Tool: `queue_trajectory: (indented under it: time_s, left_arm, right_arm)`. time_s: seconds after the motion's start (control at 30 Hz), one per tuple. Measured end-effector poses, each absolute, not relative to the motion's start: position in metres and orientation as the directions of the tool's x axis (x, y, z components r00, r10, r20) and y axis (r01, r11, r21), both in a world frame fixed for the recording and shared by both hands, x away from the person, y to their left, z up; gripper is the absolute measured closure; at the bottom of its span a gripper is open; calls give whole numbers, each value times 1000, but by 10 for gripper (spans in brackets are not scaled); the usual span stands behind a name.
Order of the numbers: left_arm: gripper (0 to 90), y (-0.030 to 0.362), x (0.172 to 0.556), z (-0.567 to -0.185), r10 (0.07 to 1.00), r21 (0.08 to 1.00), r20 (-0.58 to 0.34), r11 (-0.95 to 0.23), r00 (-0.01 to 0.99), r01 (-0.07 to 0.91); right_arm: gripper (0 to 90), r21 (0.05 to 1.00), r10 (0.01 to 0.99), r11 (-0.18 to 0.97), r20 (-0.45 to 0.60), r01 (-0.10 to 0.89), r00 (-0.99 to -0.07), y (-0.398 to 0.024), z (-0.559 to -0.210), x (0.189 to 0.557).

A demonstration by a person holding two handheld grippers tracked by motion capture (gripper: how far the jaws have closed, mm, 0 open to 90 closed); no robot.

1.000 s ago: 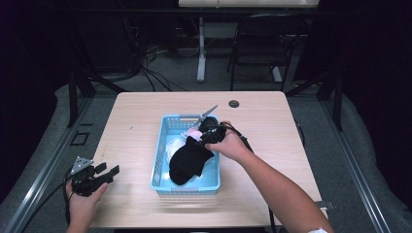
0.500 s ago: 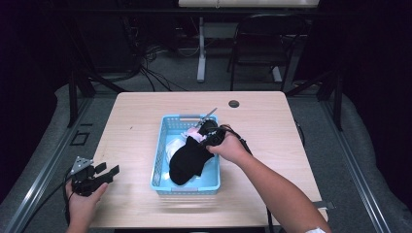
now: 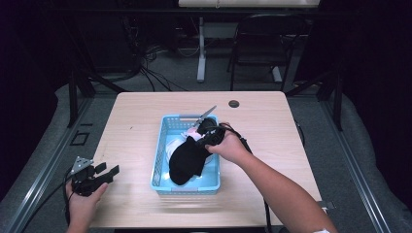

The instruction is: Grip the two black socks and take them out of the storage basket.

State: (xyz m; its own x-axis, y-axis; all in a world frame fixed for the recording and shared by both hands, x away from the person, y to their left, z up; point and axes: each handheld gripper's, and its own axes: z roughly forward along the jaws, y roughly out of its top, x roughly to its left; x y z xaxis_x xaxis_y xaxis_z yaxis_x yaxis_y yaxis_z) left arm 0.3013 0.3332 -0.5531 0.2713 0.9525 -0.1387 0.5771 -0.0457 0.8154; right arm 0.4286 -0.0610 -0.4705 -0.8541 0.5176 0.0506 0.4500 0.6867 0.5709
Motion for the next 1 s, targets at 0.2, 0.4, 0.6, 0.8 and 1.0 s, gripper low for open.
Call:
queue_trajectory:
  time_s: [0.2, 0.4, 0.6, 0.8, 1.0]
  left_arm:
    - [423, 333, 301, -553, 953, 816, -136, -49, 272, 576]
    - [423, 333, 301, -553, 953, 816, -136, -49, 273, 577]
    - [423, 333, 301, -553, 952, 814, -135, -51, 273, 579]
    - [423, 333, 301, -553, 954, 812, -131, -54, 271, 582]
    - [423, 333, 301, -554, 954, 812, -131, -53, 270, 581]
  right_arm:
    - [874, 595, 488, 700, 7, 396, -873, -59, -430, 415]
    - [874, 612, 487, 700, -32, 368, -873, -62, -389, 404]
    - [874, 618, 482, 699, -36, 360, -875, -65, -368, 396]
    - [874, 617, 474, 709, -57, 342, -879, -70, -355, 384]
    - [874, 622, 484, 703, -62, 346, -873, -86, -349, 377]
